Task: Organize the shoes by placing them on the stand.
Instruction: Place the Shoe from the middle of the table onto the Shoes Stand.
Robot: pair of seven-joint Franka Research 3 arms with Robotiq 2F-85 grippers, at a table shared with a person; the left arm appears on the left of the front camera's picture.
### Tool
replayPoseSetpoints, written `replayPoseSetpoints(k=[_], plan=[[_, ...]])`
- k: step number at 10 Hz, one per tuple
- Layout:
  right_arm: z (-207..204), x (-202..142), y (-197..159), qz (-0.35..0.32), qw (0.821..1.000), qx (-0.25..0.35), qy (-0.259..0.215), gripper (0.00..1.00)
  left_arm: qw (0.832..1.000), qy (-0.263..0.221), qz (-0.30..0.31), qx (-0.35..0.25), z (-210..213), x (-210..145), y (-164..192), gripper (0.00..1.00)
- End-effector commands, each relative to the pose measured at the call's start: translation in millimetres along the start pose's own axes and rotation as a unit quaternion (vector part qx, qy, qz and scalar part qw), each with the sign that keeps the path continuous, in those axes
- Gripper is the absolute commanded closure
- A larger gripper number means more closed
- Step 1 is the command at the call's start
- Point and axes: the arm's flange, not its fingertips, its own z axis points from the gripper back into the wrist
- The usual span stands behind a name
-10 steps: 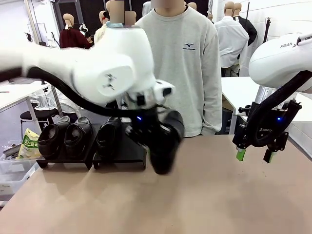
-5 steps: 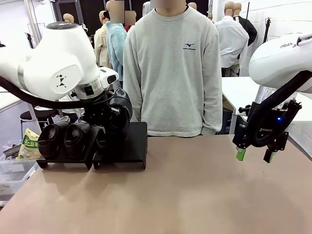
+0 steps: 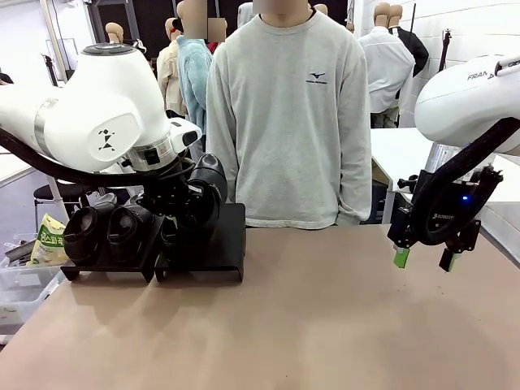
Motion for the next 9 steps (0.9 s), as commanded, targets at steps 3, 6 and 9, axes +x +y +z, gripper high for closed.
replayPoseSetpoints(k=[3,6,9], plan=[[-1,-2,0,0.000,1.000,0.001,0.003,0.00,0.999,-0.012,-0.050,0.001,-51,44,13,1.00],[-1,-2,0,0.000,1.000,0.001,0.003,0.00,0.999,-0.010,-0.043,-0.029,-81,59,8,1.00],[-1,-2,0,0.000,1.000,0.001,0.003,0.00,0.999,-0.010,-0.044,-0.018,-99,75,5,1.00]])
